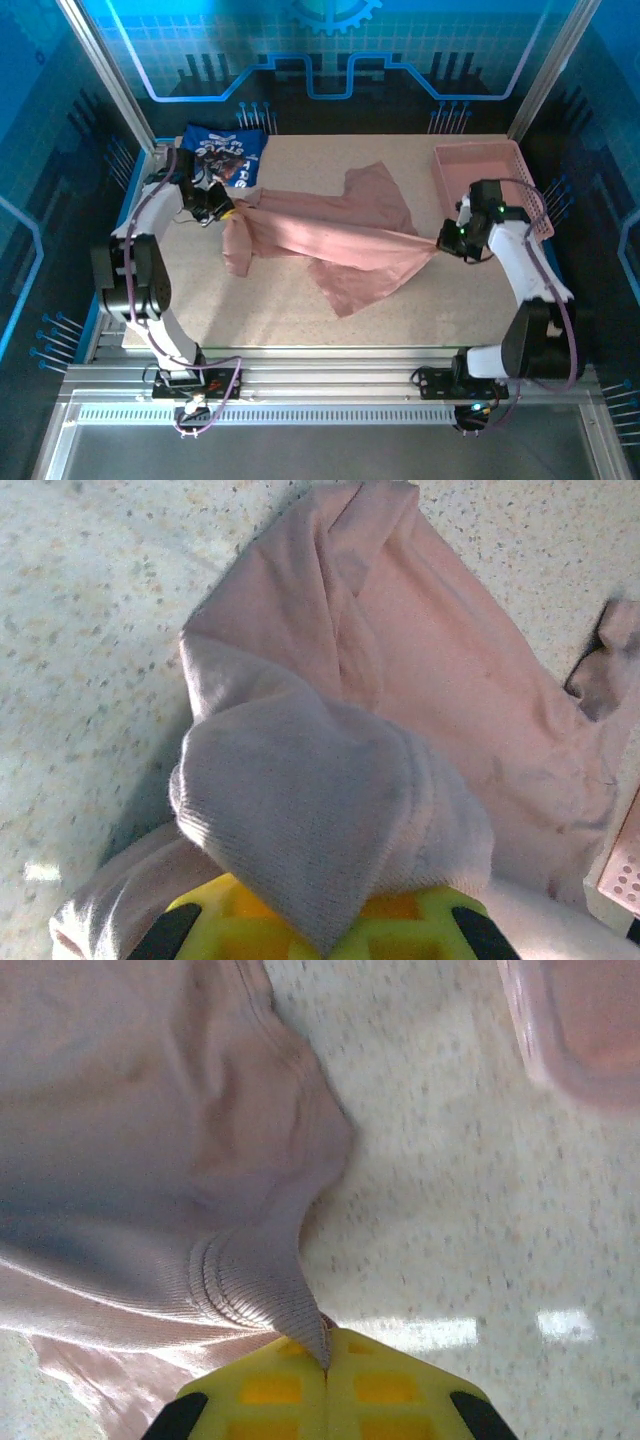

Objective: Fold and stack the t-shirts

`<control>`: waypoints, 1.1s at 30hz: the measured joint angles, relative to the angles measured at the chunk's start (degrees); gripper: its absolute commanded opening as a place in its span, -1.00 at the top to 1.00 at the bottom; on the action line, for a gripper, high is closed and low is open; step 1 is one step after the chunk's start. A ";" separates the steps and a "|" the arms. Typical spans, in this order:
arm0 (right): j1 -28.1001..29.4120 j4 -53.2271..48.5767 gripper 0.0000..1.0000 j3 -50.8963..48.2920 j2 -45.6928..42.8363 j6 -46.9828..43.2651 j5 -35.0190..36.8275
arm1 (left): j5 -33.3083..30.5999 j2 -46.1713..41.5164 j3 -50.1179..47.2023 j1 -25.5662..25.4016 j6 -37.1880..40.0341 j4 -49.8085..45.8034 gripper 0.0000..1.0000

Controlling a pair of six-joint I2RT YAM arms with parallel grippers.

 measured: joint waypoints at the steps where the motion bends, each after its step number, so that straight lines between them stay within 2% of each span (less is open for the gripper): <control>1: -0.02 0.26 0.84 2.34 2.82 -0.42 -0.52 | 0.37 1.66 0.94 0.00 -0.02 0.31 0.87; 2: -0.04 0.59 0.68 5.88 6.86 -0.66 -1.25 | 0.72 3.41 2.08 -0.04 -0.02 0.55 0.76; 4: -0.02 1.60 0.20 11.87 13.60 -0.90 -2.49 | 1.46 6.45 4.61 -0.07 -0.22 0.94 0.21; 5: 0.02 2.05 0.07 15.34 17.05 -0.70 -2.93 | 1.70 7.48 5.88 -0.09 -0.42 1.09 0.08; 7: 0.24 2.84 -0.07 19.52 20.55 -0.50 -3.76 | 2.25 8.22 7.98 -0.09 -1.55 1.55 -0.11; 9: 1.18 2.84 -0.26 21.18 20.39 -0.68 -4.00 | 2.78 6.97 8.66 -0.09 -2.38 2.71 -0.40; 10: 2.12 2.49 -0.30 21.49 19.26 -0.76 -3.98 | 2.86 5.75 8.46 -0.09 -2.69 2.95 -0.45; 12: 5.11 0.81 -0.37 21.51 15.50 -1.25 -3.93 | 2.99 1.22 6.95 -0.09 -3.21 3.06 -0.49; 16: 13.84 -1.86 -0.39 16.63 3.30 -0.68 -5.64 | 3.15 -12.39 0.94 -0.44 -3.54 1.33 -0.49; 18: 19.45 -2.40 -0.40 10.10 -4.28 0.42 -7.26 | 3.02 -20.00 -3.91 -1.29 -3.52 -0.11 -0.48; 21: 28.72 -2.45 -0.37 0.48 -9.53 1.86 -7.56 | 2.95 -26.43 -11.63 -3.02 -3.52 -1.66 -0.45; 24: 36.92 -2.43 -0.35 -5.51 -6.62 2.64 -6.23 | 1.57 -26.21 -18.05 -5.11 -3.52 -3.26 -0.43; 27: 42.58 -2.05 -0.34 -7.32 -1.09 2.64 -3.80 | -0.11 -23.39 -22.27 -7.61 -3.56 -3.37 -0.37; 33: 46.47 1.92 -0.32 -7.37 9.62 4.33 -0.52 | -4.35 -19.21 -24.92 -9.22 -4.20 -1.99 -0.33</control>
